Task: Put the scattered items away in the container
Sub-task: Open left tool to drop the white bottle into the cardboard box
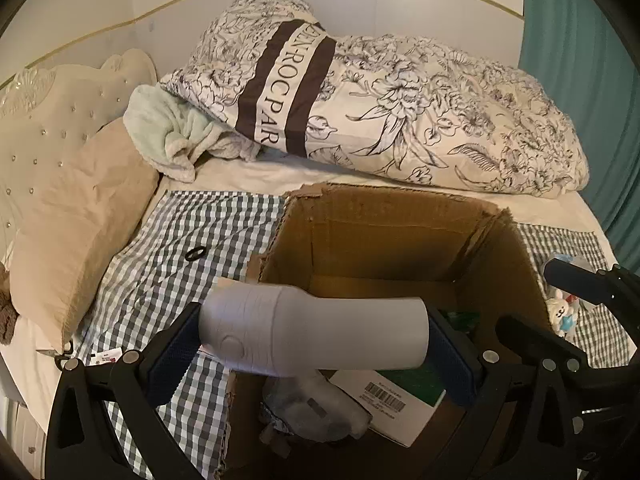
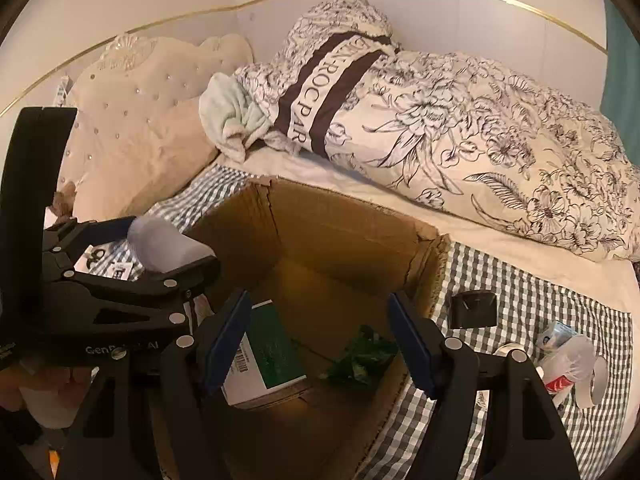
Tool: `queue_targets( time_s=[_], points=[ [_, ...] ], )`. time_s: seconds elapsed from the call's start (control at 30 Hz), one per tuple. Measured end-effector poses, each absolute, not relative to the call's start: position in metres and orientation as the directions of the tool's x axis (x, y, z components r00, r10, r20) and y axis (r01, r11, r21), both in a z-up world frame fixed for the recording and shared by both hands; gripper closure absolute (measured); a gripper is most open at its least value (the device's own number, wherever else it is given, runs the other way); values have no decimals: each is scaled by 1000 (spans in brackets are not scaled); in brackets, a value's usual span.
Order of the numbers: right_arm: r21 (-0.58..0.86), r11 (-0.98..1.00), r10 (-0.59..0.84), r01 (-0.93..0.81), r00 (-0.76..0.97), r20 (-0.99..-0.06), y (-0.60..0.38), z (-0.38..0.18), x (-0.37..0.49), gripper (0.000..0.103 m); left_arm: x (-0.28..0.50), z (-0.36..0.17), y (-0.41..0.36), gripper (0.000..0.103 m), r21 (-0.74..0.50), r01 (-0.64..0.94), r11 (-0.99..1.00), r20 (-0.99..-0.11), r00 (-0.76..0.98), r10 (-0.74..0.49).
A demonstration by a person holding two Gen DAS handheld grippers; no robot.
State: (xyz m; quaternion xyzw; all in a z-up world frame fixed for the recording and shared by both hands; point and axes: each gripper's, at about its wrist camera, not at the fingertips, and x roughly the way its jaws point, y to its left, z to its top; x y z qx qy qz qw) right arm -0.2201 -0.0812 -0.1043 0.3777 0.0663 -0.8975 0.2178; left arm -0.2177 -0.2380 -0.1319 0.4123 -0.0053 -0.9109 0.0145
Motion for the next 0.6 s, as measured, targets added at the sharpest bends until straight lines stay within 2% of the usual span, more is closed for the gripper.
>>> queue_targets(
  time_s=[0.27,0.6],
  points=[
    [47,-907,-343,419,-667,-661,-69,-79,-210,28,-208,-112,-229,0,37,4,-999,-722,-691,-30],
    [43,-911,-346,409,-705,-619,-58,-52,-191,27,-193,-87,-222,0,41,5,-999,-693,-720,-32]
  ],
)
